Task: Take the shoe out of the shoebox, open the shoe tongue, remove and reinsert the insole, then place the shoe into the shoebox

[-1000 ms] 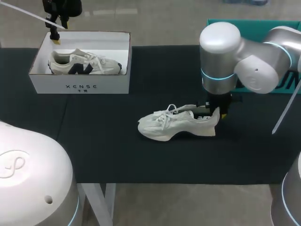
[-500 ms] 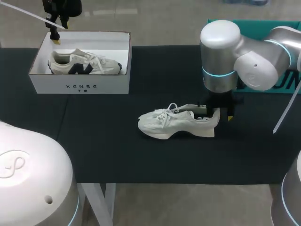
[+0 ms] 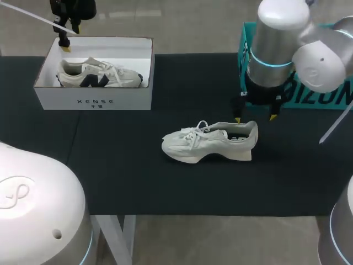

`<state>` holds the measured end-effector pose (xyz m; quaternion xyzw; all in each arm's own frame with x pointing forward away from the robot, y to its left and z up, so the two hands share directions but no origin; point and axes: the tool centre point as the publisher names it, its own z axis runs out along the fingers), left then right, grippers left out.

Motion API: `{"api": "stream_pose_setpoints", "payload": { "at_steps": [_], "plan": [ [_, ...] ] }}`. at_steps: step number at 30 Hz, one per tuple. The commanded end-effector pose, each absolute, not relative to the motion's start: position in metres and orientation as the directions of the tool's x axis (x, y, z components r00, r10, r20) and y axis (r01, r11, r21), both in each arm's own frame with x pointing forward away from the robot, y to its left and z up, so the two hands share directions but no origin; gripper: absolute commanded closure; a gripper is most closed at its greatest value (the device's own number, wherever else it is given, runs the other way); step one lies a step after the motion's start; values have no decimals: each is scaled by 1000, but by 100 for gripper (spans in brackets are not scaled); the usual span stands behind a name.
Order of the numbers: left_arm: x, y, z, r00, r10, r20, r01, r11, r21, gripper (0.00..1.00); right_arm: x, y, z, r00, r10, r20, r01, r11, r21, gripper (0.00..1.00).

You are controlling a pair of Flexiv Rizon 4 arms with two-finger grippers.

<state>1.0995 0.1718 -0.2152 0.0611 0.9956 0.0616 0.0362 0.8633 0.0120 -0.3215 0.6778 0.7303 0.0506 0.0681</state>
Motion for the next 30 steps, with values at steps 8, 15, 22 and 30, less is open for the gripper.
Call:
{"api": "stream_pose_setpoints", "payload": {
  "at_steps": [8,15,22,30],
  "plan": [
    [1098,172,-216,-990,127,-67,118,985,127,0,854,-18,-303,-772,608,188,603,604,521,0],
    [1098,172,-216,-990,127,-67,118,985,127,0,854,-18,-303,-772,608,188,603,604,521,0],
    [1098,172,-216,-990,127,-67,118,985,127,0,854,-25,-296,-940,325,108,331,785,524,0],
    [1098,172,-216,-990,127,-67,118,985,127,0,846,-44,-287,-987,-139,81,-63,797,601,0]
  ]
}}
